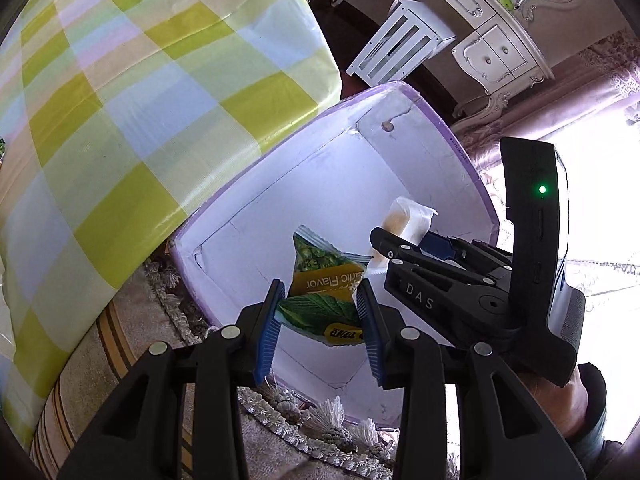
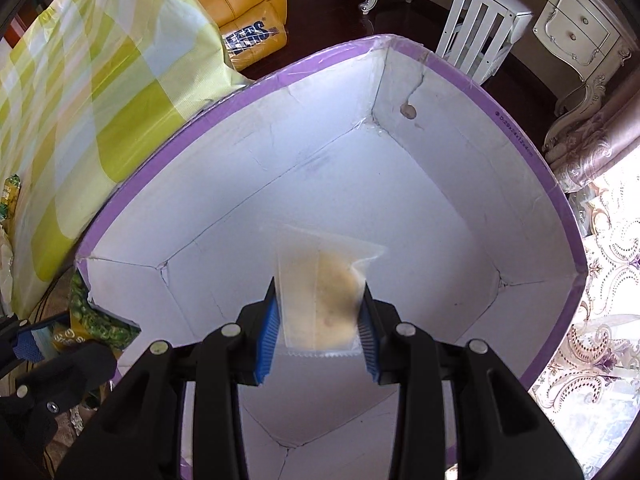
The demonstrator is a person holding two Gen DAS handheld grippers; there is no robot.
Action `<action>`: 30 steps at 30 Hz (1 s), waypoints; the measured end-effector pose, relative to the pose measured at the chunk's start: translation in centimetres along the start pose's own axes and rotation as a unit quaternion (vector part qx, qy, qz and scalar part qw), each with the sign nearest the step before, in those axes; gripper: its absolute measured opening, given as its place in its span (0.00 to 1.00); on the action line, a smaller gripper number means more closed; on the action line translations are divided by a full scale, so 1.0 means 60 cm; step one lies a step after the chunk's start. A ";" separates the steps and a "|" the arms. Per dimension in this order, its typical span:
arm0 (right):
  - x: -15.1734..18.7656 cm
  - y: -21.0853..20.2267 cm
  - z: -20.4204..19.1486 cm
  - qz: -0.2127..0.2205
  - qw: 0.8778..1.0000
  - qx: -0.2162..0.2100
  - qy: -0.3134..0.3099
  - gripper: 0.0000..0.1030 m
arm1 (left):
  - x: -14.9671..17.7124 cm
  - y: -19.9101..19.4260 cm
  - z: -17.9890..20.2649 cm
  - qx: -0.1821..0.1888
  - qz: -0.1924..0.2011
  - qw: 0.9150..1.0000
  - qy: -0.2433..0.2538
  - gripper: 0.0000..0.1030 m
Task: Organize snacks
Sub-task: 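Carry both snacks to the white box and open both tools to drop them, then return both tools to the table and grasp the blue-striped bag with the left tool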
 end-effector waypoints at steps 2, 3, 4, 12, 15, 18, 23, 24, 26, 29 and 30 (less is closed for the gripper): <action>0.000 -0.002 0.002 0.000 1.000 0.000 0.001 0.38 | -0.001 0.002 0.002 0.003 -0.004 1.000 0.001 0.39; 0.001 -0.002 0.002 -0.001 1.000 0.001 0.001 0.39 | -0.003 0.002 0.003 0.003 -0.005 1.000 0.000 0.45; 0.001 -0.002 0.002 0.000 1.000 0.002 0.001 0.43 | -0.004 0.000 0.003 0.005 -0.003 1.000 -0.002 0.49; -0.016 -0.030 -0.004 0.029 0.999 0.011 0.010 0.75 | -0.011 -0.057 -0.016 0.014 0.039 0.999 -0.015 0.72; -0.028 -0.054 -0.019 0.051 0.999 0.011 0.012 0.76 | -0.016 -0.089 -0.036 -0.026 0.083 0.996 -0.015 0.73; -0.040 -0.083 -0.043 0.072 0.997 0.019 0.004 0.76 | -0.022 -0.142 -0.066 -0.072 0.153 0.985 -0.020 0.73; -0.064 -0.145 -0.119 0.141 0.989 0.028 -0.024 0.86 | -0.014 -0.236 -0.127 -0.187 0.277 0.942 -0.016 0.80; -0.067 -0.162 -0.139 0.163 0.986 0.025 -0.027 0.88 | -0.011 -0.253 -0.144 -0.207 0.296 0.932 -0.020 0.83; -0.072 -0.189 -0.186 0.200 0.979 0.000 -0.042 0.91 | -0.002 -0.287 -0.175 -0.256 0.329 0.908 -0.034 0.84; -0.076 -0.218 -0.259 0.246 0.965 -0.039 -0.083 0.92 | 0.018 -0.329 -0.224 -0.286 0.357 0.887 -0.065 0.86; -0.077 -0.226 -0.279 0.258 0.961 -0.047 -0.087 0.92 | 0.026 -0.339 -0.242 -0.285 0.359 0.885 -0.078 0.86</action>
Point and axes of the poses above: each gripper's, at about its wrist camera, not at the fingertips, and y roughly the way its jaws point, z to its right, x to its underside, the point moved 6 cm from there along y, roughly the way its jaws point, and after that the axes turned 8 degrees about -x, right-handed, at the moved point
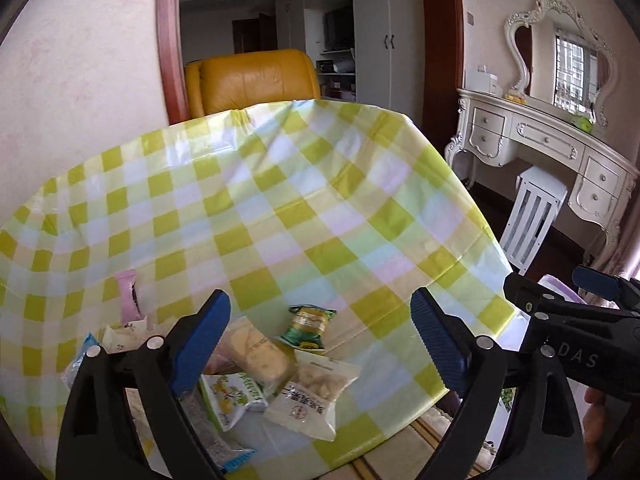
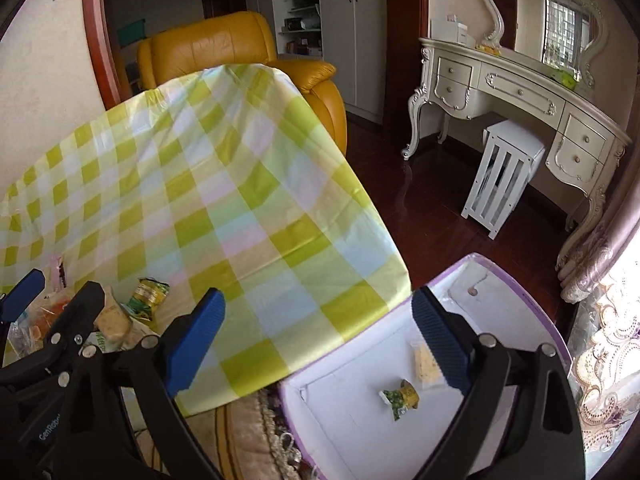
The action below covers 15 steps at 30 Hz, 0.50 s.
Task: Organize snacks
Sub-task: 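Return both tools to the table and grasp the blue-striped bag with the left tool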
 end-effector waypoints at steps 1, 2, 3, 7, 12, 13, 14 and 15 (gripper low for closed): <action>-0.004 -0.006 -0.021 0.009 1.000 -0.018 0.003 0.92 | 0.001 -0.002 -0.023 -0.010 0.003 1.000 -0.012 0.86; -0.008 -0.008 -0.038 0.015 0.999 -0.036 0.008 0.92 | 0.004 -0.005 -0.046 -0.023 0.009 0.999 -0.023 0.86; -0.010 -0.007 -0.055 0.018 0.998 -0.054 0.013 0.92 | 0.007 -0.008 -0.067 -0.036 0.012 0.999 -0.031 0.86; -0.003 0.003 -0.117 0.023 0.996 -0.082 0.001 0.92 | 0.022 -0.020 -0.135 -0.058 0.023 0.996 -0.063 0.86; 0.022 0.024 -0.174 -0.010 0.991 -0.134 -0.005 0.92 | 0.052 -0.053 -0.233 -0.066 0.033 0.987 -0.143 0.86; 0.027 0.027 -0.185 -0.016 0.989 -0.144 -0.006 0.92 | 0.060 -0.057 -0.255 -0.065 0.031 0.984 -0.166 0.86; 0.033 0.030 -0.194 -0.022 0.988 -0.153 -0.006 0.92 | 0.072 -0.060 -0.278 -0.064 0.026 0.979 -0.190 0.85; 0.039 0.033 -0.204 -0.029 0.986 -0.161 -0.008 0.92 | 0.085 -0.061 -0.299 -0.062 0.022 0.975 -0.213 0.85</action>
Point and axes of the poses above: each gripper's, at about its wrist camera, not at the fingertips, and y roughly the way its jaws point, z to its right, x to its underside, the point moved 6 cm from there along y, roughly the way its jaws point, and after that the axes turned 8 degrees about -x, right-handed, at the moved point
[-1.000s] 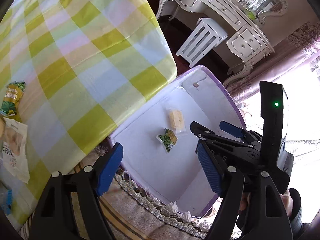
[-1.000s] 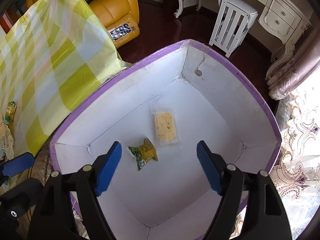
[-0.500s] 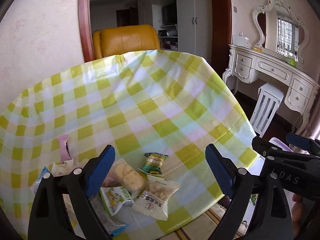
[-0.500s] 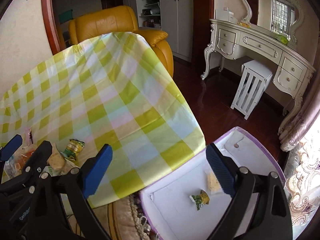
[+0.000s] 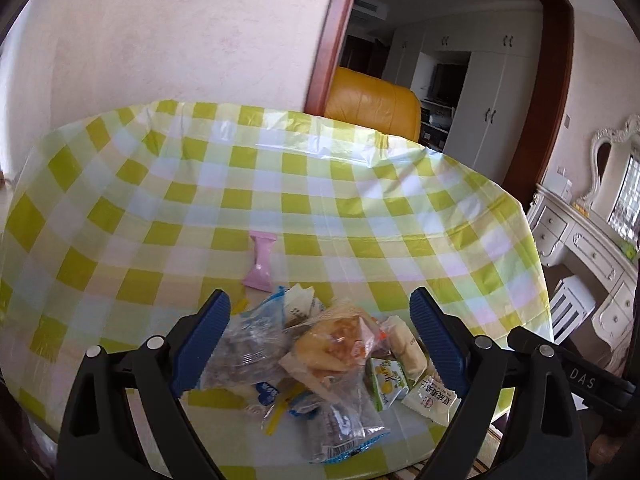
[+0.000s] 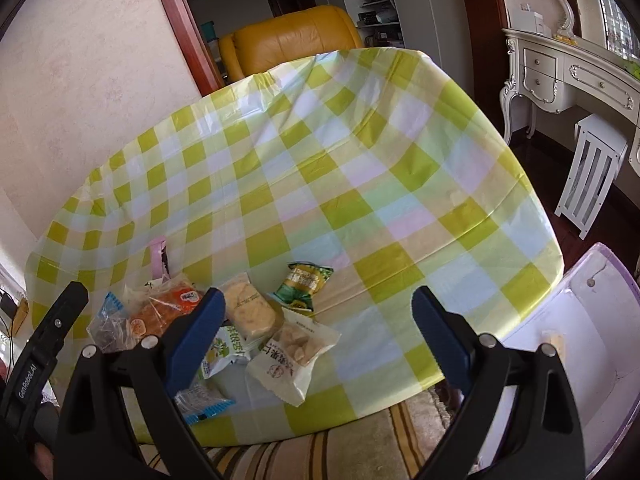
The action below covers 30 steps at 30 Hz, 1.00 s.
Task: Organize snacks
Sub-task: 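Return both tools to the table and grasp the blue-striped bag with the left tool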
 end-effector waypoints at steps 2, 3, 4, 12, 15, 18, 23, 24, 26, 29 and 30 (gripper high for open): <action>0.012 0.012 -0.018 -0.014 1.000 -0.013 -0.004 0.92 | 0.005 0.004 -0.042 0.002 -0.013 0.999 -0.039 0.82; 0.018 0.019 -0.028 -0.023 1.000 -0.019 -0.007 0.92 | 0.008 0.007 -0.060 0.004 -0.020 0.998 -0.057 0.80; 0.024 0.025 -0.037 -0.031 0.999 -0.025 -0.011 0.92 | 0.010 0.010 -0.074 0.010 -0.028 0.997 -0.073 0.80; 0.049 0.060 -0.101 -0.077 0.994 -0.067 -0.029 0.92 | 0.045 0.064 -0.122 0.056 -0.107 0.982 -0.148 0.71; 0.058 0.073 -0.114 -0.094 0.992 -0.084 -0.020 0.92 | 0.055 0.078 -0.123 0.070 -0.125 0.977 -0.159 0.71; 0.061 0.085 -0.125 -0.107 0.990 -0.095 -0.012 0.92 | 0.062 0.090 -0.127 0.073 -0.139 0.973 -0.169 0.71; 0.057 0.103 -0.140 -0.125 0.985 -0.118 0.018 0.92 | 0.066 0.103 -0.130 0.074 -0.153 0.971 -0.170 0.73; 0.055 0.107 -0.143 -0.129 0.984 -0.121 0.026 0.92 | 0.068 0.106 -0.132 0.074 -0.156 0.969 -0.176 0.73; 0.053 0.117 -0.148 -0.140 0.982 -0.122 0.036 0.92 | 0.070 0.111 -0.134 0.075 -0.162 0.968 -0.178 0.73; 0.052 0.135 -0.157 -0.158 0.979 -0.120 0.051 0.92 | 0.075 0.125 -0.134 0.080 -0.175 0.964 -0.182 0.75; 0.052 0.140 -0.159 -0.165 0.977 -0.120 0.057 0.92 | 0.077 0.129 -0.136 0.083 -0.177 0.963 -0.187 0.74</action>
Point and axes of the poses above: each gripper's, at about its wrist camera, not at the fingertips, and y roughly the way its jaws point, z to its right, x to its underside, the point moved 6 cm from there along y, roughly the way its jaws point, and after that the axes turned 8 degrees about -x, right-handed, at the moved point
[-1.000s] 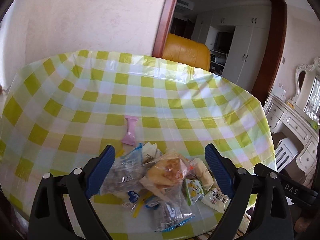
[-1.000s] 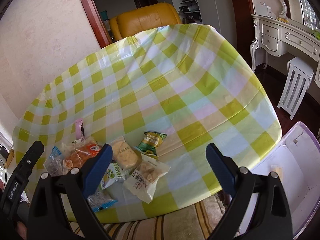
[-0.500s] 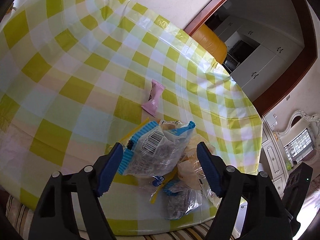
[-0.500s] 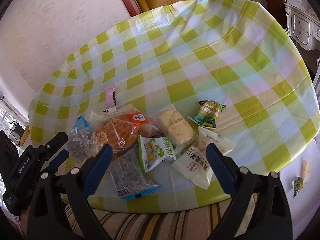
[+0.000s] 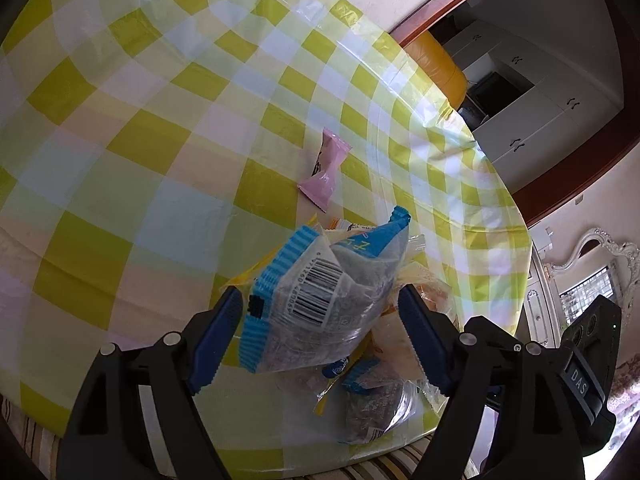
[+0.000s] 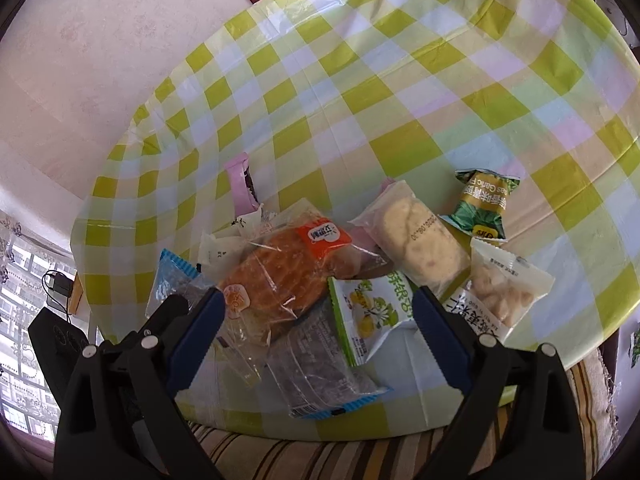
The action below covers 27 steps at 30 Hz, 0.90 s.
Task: Organize snacks
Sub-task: 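Return both tools to the table and grasp the blue-striped bag with the left tool, then grasp the orange-labelled bread bag with the right tool while the left tool holds its bag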
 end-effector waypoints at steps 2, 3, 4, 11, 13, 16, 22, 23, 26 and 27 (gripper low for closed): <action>-0.005 0.009 -0.002 -0.008 1.000 -0.004 0.013 0.92 | -0.002 0.001 -0.005 -0.005 0.001 1.000 -0.003 0.56; -0.007 0.014 -0.003 -0.012 1.000 -0.005 0.019 0.92 | -0.003 0.000 -0.008 -0.006 0.002 1.000 -0.005 0.53; -0.010 0.017 -0.004 -0.015 1.000 -0.004 0.024 0.92 | -0.003 0.000 -0.011 -0.002 0.001 1.000 -0.010 0.52; -0.017 0.042 -0.013 -0.036 0.998 0.002 0.058 0.92 | -0.007 -0.020 -0.023 0.005 0.027 0.999 -0.029 0.46; -0.018 0.047 -0.017 -0.041 0.997 0.003 0.068 0.92 | -0.010 -0.030 -0.025 0.004 0.041 0.999 -0.031 0.46; -0.020 0.057 -0.022 -0.046 0.995 0.005 0.084 0.92 | -0.012 -0.037 -0.027 0.004 0.049 0.998 -0.033 0.46; -0.026 0.078 -0.021 -0.048 0.990 0.024 0.129 0.92 | -0.015 -0.047 -0.031 0.003 0.065 0.997 -0.036 0.46; -0.029 0.080 -0.022 -0.047 0.990 0.025 0.133 0.92 | -0.015 -0.049 -0.031 0.003 0.067 0.997 -0.036 0.46; -0.036 0.087 -0.028 -0.046 0.989 0.030 0.139 0.92 | -0.015 -0.048 -0.031 0.003 0.067 0.997 -0.034 0.47; -0.038 0.089 -0.031 -0.045 0.989 0.034 0.136 0.92 | -0.015 -0.049 -0.032 0.003 0.068 0.997 -0.035 0.47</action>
Point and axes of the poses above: each gripper's, at about its wrist camera, not at the fingertips, and y roughly the way its jaws point, z to its right, x to its underside, the point moved 6 cm from there along y, roughly the way its jaws point, and after that the axes turned 8 degrees about -x, right-handed, at the moved point
